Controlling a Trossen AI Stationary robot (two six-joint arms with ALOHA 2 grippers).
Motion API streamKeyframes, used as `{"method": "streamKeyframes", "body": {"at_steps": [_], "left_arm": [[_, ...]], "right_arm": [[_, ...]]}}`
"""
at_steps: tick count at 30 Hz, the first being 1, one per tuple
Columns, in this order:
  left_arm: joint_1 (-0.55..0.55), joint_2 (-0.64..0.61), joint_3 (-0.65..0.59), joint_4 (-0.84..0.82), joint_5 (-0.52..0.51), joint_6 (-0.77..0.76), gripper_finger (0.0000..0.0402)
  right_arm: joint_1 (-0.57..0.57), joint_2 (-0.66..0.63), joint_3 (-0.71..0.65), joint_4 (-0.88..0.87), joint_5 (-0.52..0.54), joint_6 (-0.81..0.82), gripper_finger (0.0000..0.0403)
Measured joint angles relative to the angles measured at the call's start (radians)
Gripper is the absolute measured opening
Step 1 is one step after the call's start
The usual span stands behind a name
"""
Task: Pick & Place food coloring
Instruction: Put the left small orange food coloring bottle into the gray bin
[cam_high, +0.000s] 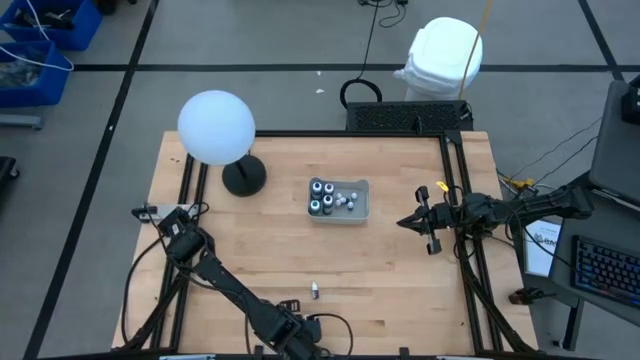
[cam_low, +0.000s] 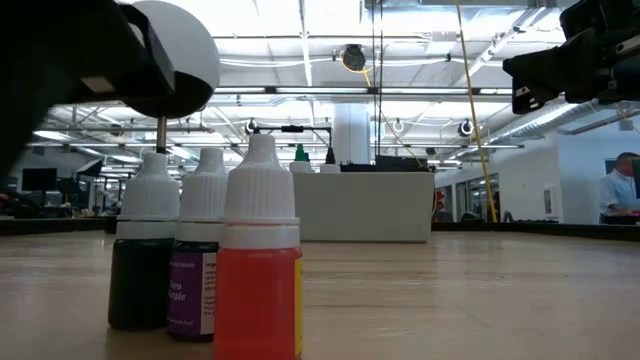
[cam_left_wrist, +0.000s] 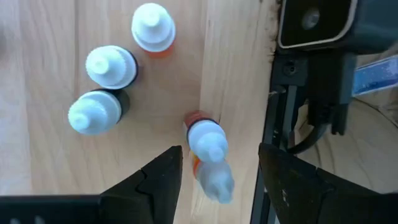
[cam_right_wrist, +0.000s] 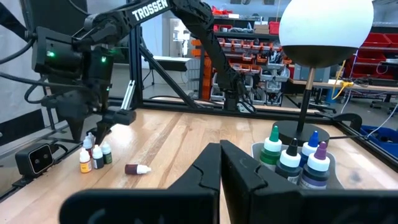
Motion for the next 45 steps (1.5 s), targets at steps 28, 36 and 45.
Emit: {"method": "streamKeyframes", "body": {"at_steps": [28, 36, 45], "left_arm": [[0.005, 0.000, 0.000, -0.047, 0.039, 0.022, 0.0076], [0.008, -0.027, 0.003, -0.106, 0.033, 0.024, 0.0077], [0.030, -0.140, 0.004, -0.268, -0.020, 0.074, 0.0077]], "right_arm": [[0.000, 0.000, 0.000, 0.000, 0.000, -0.001, 0.0000], [0.000, 0.000, 0.000, 0.000, 0.000, -0.001, 0.0000], [0.000, 0.000, 0.000, 0.000, 0.000, -0.001, 0.0000]]}}
